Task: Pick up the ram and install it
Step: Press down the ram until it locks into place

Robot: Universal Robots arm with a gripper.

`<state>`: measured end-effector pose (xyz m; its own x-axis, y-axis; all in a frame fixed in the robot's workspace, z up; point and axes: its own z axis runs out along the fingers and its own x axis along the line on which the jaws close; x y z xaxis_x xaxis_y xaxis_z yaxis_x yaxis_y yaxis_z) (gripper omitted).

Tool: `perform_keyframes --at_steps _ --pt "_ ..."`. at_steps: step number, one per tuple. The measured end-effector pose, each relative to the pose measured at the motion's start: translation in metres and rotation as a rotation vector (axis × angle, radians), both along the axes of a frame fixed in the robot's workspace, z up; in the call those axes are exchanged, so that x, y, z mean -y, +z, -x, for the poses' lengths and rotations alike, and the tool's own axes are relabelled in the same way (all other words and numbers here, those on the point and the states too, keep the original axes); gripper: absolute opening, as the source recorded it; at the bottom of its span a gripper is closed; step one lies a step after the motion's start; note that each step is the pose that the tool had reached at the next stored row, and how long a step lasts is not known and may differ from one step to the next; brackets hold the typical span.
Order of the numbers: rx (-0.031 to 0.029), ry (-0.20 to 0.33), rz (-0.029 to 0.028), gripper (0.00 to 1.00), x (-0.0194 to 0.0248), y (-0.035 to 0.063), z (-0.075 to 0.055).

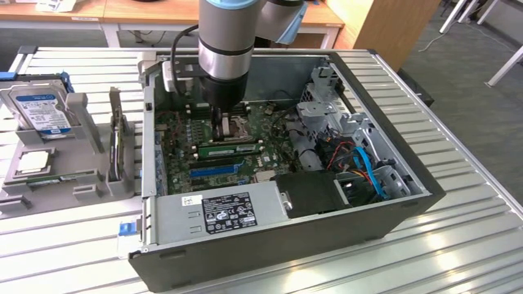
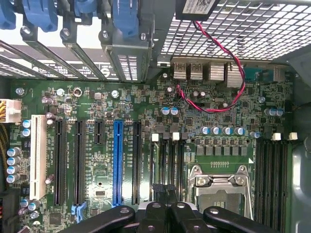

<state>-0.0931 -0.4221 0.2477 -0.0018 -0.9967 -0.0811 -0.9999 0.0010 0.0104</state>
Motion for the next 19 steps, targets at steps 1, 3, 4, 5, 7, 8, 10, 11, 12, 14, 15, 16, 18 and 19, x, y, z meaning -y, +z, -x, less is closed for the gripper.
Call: perform_keyframes --at_steps 1,3,4,5,7,8,10,11,12,14,15,16,18,19 --pt "0.0000 0.000 -0.0001 0.10 0.0000 -0.0005 0.0000" --pt "0.0000 0.000 0.0000 0.10 0.0000 -0.0016 0.0000" --pt "0.0000 0.000 0.0000 0.10 0.0000 -0.0023 0.0000" --pt "-0.0001 0.000 0.0001 0.10 0.0000 -0.0029 0.0000" --pt "-0.0001 0.000 0.0001 0.10 0.0000 -0.0043 0.0001" --pt "0.0000 0.000 0.0001 0.10 0.0000 -0.0050 0.0001" --pt "-0.0001 0.000 0.0000 0.10 0.0000 -0.0063 0.0001" --pt "-0.0001 0.000 0.0002 0.10 0.0000 -0.0065 0.0001" --pt "-0.0001 0.000 0.0002 0.10 0.0000 -0.0065 0.0002" --pt "-0.0001 0.000 0.0002 0.10 0.0000 -0.0065 0.0002" --pt "0.0000 0.000 0.0000 0.10 0.0000 -0.0067 0.0008" --pt "0.0001 0.000 -0.0002 0.10 0.0000 -0.0068 0.0021" --pt "0.0001 0.000 -0.0002 0.10 -0.0001 -0.0068 0.0026" --pt "0.0000 0.000 0.0000 0.10 0.0000 -0.0068 0.0027"
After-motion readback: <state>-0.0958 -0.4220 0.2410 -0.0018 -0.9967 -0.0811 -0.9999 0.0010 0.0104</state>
